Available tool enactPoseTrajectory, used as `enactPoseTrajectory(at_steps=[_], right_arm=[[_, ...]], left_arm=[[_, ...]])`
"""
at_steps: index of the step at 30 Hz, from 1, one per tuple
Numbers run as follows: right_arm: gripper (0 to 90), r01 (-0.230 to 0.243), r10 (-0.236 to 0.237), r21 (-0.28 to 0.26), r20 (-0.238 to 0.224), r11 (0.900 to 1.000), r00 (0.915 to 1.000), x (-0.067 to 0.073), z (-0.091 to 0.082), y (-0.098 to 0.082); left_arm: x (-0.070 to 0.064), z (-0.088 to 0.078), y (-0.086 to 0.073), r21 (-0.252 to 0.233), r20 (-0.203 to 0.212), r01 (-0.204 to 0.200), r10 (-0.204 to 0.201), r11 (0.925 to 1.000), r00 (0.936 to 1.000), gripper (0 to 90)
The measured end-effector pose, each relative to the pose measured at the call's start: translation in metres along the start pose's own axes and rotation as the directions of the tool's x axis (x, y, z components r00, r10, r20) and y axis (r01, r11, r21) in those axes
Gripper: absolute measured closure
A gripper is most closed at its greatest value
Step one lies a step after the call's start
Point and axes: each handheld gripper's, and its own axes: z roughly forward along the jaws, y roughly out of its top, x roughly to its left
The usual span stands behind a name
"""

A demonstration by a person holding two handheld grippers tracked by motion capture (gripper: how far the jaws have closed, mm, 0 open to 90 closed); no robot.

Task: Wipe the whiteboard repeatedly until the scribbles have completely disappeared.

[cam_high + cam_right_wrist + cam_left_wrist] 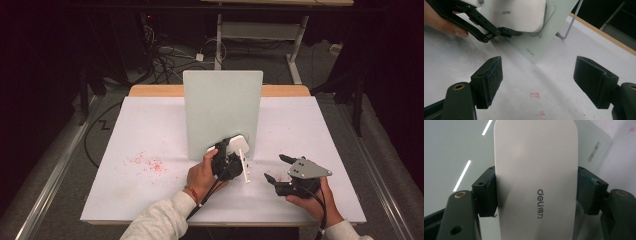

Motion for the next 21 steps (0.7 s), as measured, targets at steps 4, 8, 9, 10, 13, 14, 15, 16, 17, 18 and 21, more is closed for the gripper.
enactPoseTrajectory(at_steps=[4, 8, 9, 10, 13, 14, 15, 16, 17, 18, 21], right_arm=[[24.2, -0.002, 0.002, -0.003, 0.003, 1.0, 1.0, -0.001, 0.0, 0.0], [24.2, -0.002, 0.002, 0.0, 0.003, 1.0, 1.0, 0.0, 0.0, 0.0], [24.2, -0.002, 0.002, 0.0, 0.002, 1.0, 1.0, 0.0, 0.0, 0.0], [24.2, -0.002, 0.002, 0.0, 0.001, 1.0, 1.0, 0.0, 0.001, 0.0], [24.2, 0.002, -0.002, 0.002, -0.001, 1.0, 1.0, 0.001, 0.001, 0.0], [24.2, 0.007, -0.007, 0.004, 0.0, 1.0, 1.0, 0.001, 0.001, 0.0], [24.2, 0.008, -0.008, 0.005, 0.0, 1.0, 1.0, 0.001, 0.002, 0.0], [24.2, 0.008, -0.008, 0.004, -0.001, 1.0, 1.0, 0.001, 0.002, 0.0], [24.2, 0.006, -0.006, 0.004, -0.001, 1.0, 1.0, 0.001, 0.002, 0.0], [24.2, 0.007, -0.007, 0.004, 0.0, 1.0, 1.0, 0.001, 0.002, 0.0], [24.2, -0.001, 0.001, 0.002, 0.002, 1.0, 1.0, 0.0, 0.001, 0.0]], left_arm=[[0.002, -0.002, -0.009, 0.001, 0.003, 0.011, -0.011, 0.9999, 0.9999, 28.6], [0.002, -0.001, -0.007, 0.004, 0.004, 0.023, -0.023, 0.9997, 0.9997, 28.5], [0.001, -0.001, -0.006, 0.014, 0.002, 0.008, -0.008, 0.9999, 1.0, 28.5], [0.0, -0.001, -0.005, 0.013, -0.002, 0.0, 0.0, 0.9999, 1.0, 28.5], [-0.003, 0.0, -0.001, 0.018, -0.009, -0.031, 0.031, 0.9994, 0.9995, 28.5], [-0.005, 0.001, 0.001, 0.02, -0.013, -0.039, 0.039, 0.999, 0.9991, 28.5], [-0.006, 0.001, 0.003, 0.026, -0.014, -0.053, 0.054, 0.9982, 0.9985, 28.5], [-0.007, 0.001, 0.005, 0.031, -0.012, -0.066, 0.066, 0.9973, 0.9977, 28.5], [-0.01, 0.003, 0.008, 0.009, -0.014, -0.049, 0.049, 0.9988, 0.9987, 28.5], [-0.011, 0.003, 0.01, 0.004, -0.01, -0.05, 0.05, 0.9987, 0.9987, 28.5], [-0.018, 0.006, 0.018, -0.01, -0.006, -0.072, 0.072, 0.9973, 0.9974, 28.5]])
